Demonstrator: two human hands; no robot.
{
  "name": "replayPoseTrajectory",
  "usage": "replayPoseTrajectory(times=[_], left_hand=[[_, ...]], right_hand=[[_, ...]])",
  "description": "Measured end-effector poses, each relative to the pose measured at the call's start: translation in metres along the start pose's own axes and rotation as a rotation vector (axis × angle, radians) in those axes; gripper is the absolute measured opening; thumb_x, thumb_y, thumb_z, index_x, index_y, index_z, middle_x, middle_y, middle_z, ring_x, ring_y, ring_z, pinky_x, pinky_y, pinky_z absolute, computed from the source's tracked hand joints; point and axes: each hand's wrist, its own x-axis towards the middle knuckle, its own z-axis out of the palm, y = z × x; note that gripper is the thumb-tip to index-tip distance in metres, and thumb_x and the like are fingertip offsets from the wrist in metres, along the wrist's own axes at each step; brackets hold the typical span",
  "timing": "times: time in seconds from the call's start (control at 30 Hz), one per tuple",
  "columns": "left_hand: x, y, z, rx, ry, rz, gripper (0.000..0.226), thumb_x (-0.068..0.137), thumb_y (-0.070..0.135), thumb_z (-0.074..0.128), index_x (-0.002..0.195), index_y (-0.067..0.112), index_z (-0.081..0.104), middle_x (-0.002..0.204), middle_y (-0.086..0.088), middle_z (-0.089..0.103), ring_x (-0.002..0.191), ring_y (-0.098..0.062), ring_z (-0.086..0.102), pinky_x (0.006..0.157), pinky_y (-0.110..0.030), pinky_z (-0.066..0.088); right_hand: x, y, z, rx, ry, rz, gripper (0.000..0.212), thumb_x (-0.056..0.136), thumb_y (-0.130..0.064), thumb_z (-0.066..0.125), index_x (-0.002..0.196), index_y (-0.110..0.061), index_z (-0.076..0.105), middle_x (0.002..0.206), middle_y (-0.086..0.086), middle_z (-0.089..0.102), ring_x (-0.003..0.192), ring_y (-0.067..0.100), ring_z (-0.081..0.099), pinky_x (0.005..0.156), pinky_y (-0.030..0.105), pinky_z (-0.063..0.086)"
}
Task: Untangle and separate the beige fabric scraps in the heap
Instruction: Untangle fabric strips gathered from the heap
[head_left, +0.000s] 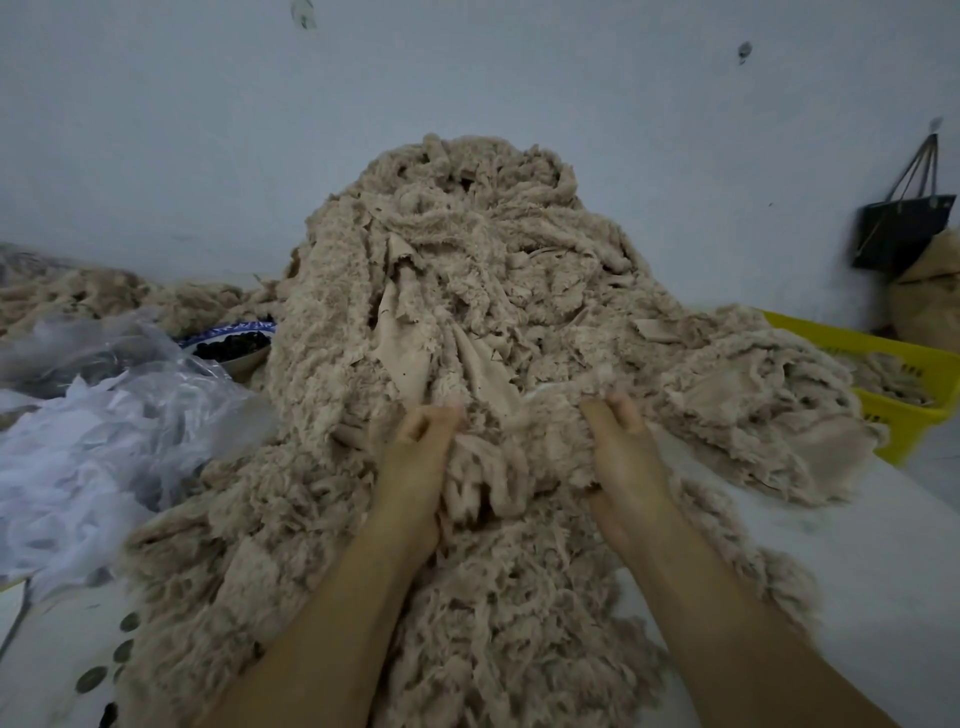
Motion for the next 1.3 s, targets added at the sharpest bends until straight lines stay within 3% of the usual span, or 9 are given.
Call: replayPoseTrajectory(times=[0.17, 0.43, 0.57, 0.67, 0.8, 0.9, 1.0, 1.13, 1.3], left_hand=[[-0.015, -0.009, 0.016, 0.547, -0.31, 0.289, 0.039, 0.07, 0.064, 0.067, 0.101, 0.044, 0.054, 0.111, 0.018, 0.053, 0.097, 0.012, 0.053, 0.075, -0.003, 0.041], [-0.012, -0.011, 0.013, 0.587, -0.299, 0.481, 0.019, 0.101, 0.023, 0.055, 0.083, 0.026, 0.06, 0.09, 0.005, 0.057, 0.08, 0.0, 0.054, 0.074, -0.014, 0.042], [-0.009, -0.008, 0.009, 0.352, -0.161, 0.202, 0.028, 0.104, 0.03, 0.048, 0.08, 0.02, 0.059, 0.079, 0.007, 0.059, 0.077, -0.01, 0.056, 0.075, -0.027, 0.046], [-0.002, 0.0, 0.004, -0.152, -0.143, -0.109, 0.025, 0.104, 0.021, 0.048, 0.097, 0.007, 0.068, 0.095, -0.012, 0.072, 0.086, -0.027, 0.07, 0.075, -0.035, 0.056], [0.013, 0.007, -0.009, -0.695, 0.072, -0.303, 0.03, 0.103, 0.015, 0.036, 0.114, 0.004, 0.062, 0.073, -0.011, 0.066, 0.069, -0.023, 0.06, 0.069, -0.034, 0.054], [0.013, 0.005, -0.006, -0.785, 0.047, -0.299, 0.029, 0.1, 0.004, 0.037, 0.114, 0.006, 0.063, 0.074, -0.01, 0.068, 0.059, -0.017, 0.061, 0.055, -0.028, 0.057], [0.01, 0.006, -0.003, -0.87, -0.055, -0.281, 0.024, 0.093, -0.001, 0.046, 0.103, 0.004, 0.067, 0.081, -0.011, 0.074, 0.062, -0.017, 0.07, 0.054, -0.029, 0.059], [0.009, 0.01, -0.005, -0.93, -0.16, -0.244, 0.03, 0.077, 0.004, 0.052, 0.103, 0.002, 0.067, 0.085, -0.013, 0.075, 0.068, -0.018, 0.074, 0.057, -0.029, 0.061], [0.018, 0.006, -0.011, -0.846, -0.169, -0.203, 0.031, 0.1, 0.025, 0.043, 0.115, 0.004, 0.061, 0.102, -0.013, 0.077, 0.089, -0.019, 0.076, 0.072, -0.031, 0.063]], right_hand=[[-0.009, 0.005, 0.012, -0.043, -0.127, -0.011, 0.005, 0.098, -0.026, 0.06, 0.093, -0.024, 0.058, 0.09, 0.008, 0.07, 0.075, 0.017, 0.066, 0.06, 0.032, 0.055], [-0.009, 0.009, 0.013, -0.036, -0.131, 0.007, 0.031, 0.094, -0.025, 0.059, 0.064, -0.027, 0.053, 0.07, 0.004, 0.052, 0.069, 0.02, 0.05, 0.063, 0.036, 0.042], [-0.001, 0.005, 0.003, -0.003, 0.054, 0.006, 0.023, 0.091, -0.024, 0.057, 0.068, -0.023, 0.055, 0.064, 0.005, 0.045, 0.047, 0.011, 0.035, 0.051, 0.03, 0.03], [0.005, -0.001, -0.006, 0.14, 0.151, -0.007, 0.014, 0.095, -0.016, 0.052, 0.082, -0.018, 0.052, 0.067, -0.004, 0.058, 0.042, 0.008, 0.034, 0.042, 0.024, 0.033], [0.007, -0.005, -0.018, 0.045, 0.246, -0.019, 0.021, 0.101, -0.022, 0.047, 0.082, -0.017, 0.053, 0.07, 0.0, 0.057, 0.04, 0.007, 0.035, 0.044, 0.024, 0.033], [-0.002, 0.001, -0.003, -0.274, 0.073, -0.042, 0.052, 0.1, -0.052, 0.045, 0.075, -0.011, 0.064, 0.057, 0.001, 0.063, 0.043, 0.009, 0.052, 0.046, 0.025, 0.044], [-0.016, 0.007, 0.015, -0.406, -0.187, -0.079, 0.053, 0.083, -0.071, 0.048, 0.097, -0.025, 0.071, 0.09, -0.006, 0.076, 0.08, 0.004, 0.07, 0.076, 0.027, 0.056], [-0.022, 0.009, 0.019, -0.423, -0.442, -0.04, 0.011, 0.093, -0.045, 0.061, 0.097, -0.038, 0.069, 0.096, -0.021, 0.073, 0.091, -0.004, 0.067, 0.074, 0.012, 0.05], [-0.024, 0.004, 0.02, -0.268, -0.419, -0.004, 0.028, 0.099, -0.026, 0.059, 0.073, -0.032, 0.068, 0.074, -0.004, 0.065, 0.069, 0.01, 0.059, 0.068, 0.026, 0.048]])
